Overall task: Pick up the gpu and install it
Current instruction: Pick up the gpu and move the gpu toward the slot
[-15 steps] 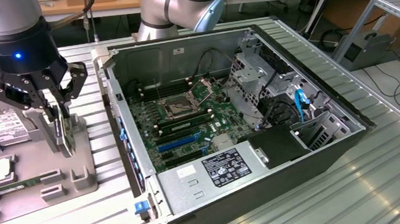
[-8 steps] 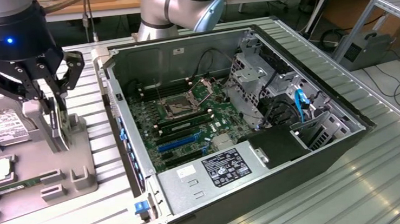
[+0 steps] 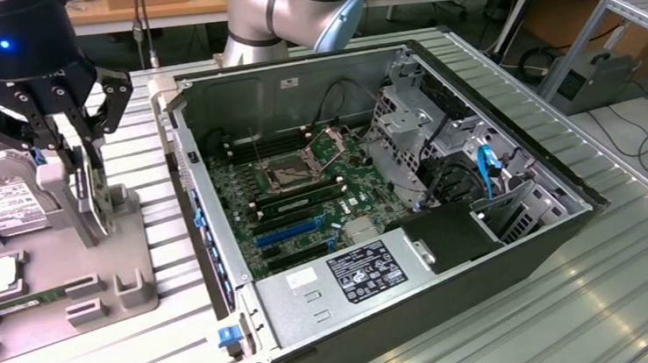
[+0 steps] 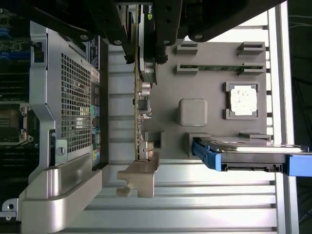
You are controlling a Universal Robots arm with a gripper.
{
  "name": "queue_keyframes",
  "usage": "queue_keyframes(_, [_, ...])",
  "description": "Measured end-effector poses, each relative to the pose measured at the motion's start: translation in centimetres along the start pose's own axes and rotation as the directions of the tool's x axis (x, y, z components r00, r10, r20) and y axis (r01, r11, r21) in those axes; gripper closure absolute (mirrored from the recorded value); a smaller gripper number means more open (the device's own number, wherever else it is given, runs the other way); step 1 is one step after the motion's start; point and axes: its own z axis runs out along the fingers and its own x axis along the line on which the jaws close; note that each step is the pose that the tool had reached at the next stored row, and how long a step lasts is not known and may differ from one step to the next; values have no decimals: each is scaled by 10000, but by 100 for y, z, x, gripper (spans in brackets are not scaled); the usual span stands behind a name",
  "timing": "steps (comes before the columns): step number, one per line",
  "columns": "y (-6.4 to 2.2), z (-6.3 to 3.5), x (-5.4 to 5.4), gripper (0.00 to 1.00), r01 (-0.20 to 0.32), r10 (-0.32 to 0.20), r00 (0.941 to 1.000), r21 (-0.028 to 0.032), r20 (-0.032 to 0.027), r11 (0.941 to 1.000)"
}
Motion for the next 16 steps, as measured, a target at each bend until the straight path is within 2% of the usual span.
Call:
queue_keyframes(10, [5,-227,-6,73,0,0,10000,-3,1,10000])
queue_keyframes(16, [8,-331,-9,73,0,0,10000,-10,0,10000])
